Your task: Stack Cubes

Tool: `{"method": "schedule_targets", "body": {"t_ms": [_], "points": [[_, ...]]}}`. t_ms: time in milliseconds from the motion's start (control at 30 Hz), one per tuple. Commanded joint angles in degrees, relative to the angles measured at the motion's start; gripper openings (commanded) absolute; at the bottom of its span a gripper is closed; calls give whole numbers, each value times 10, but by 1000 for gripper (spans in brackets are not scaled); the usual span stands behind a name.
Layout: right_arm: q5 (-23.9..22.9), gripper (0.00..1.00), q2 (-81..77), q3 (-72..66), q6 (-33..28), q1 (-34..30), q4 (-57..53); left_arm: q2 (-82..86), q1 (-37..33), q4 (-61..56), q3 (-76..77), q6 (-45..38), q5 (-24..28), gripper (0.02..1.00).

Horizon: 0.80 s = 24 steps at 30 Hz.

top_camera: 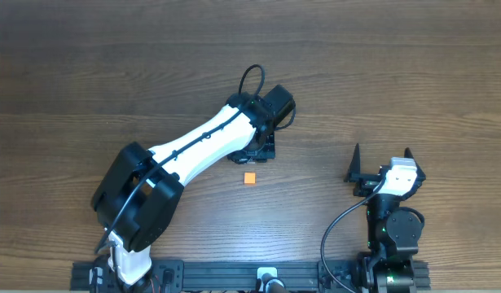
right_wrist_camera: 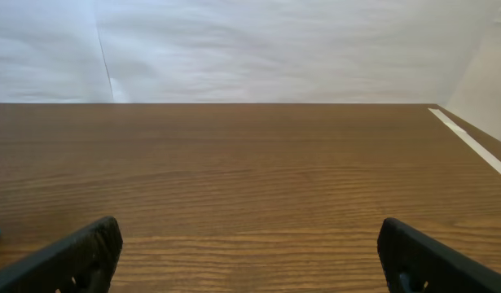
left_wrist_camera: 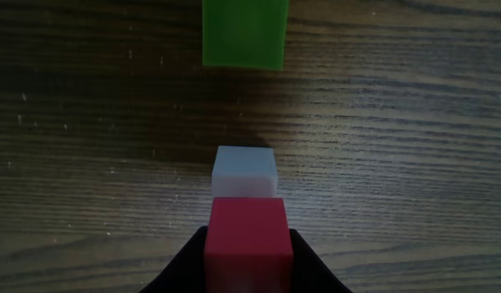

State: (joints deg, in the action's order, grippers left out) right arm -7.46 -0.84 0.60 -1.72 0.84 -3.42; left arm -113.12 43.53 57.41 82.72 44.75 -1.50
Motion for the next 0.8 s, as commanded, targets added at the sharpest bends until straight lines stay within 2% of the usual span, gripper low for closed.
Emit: {"method": "schedule_targets", "body": {"t_ms": [33, 800], "points": [[5, 993, 5, -3, -1, 3, -2, -10, -7, -3, -3, -9, 3, 38], [5, 991, 5, -3, -1, 3, -2, -20, -12, -2, -3, -10, 4, 38]]}}
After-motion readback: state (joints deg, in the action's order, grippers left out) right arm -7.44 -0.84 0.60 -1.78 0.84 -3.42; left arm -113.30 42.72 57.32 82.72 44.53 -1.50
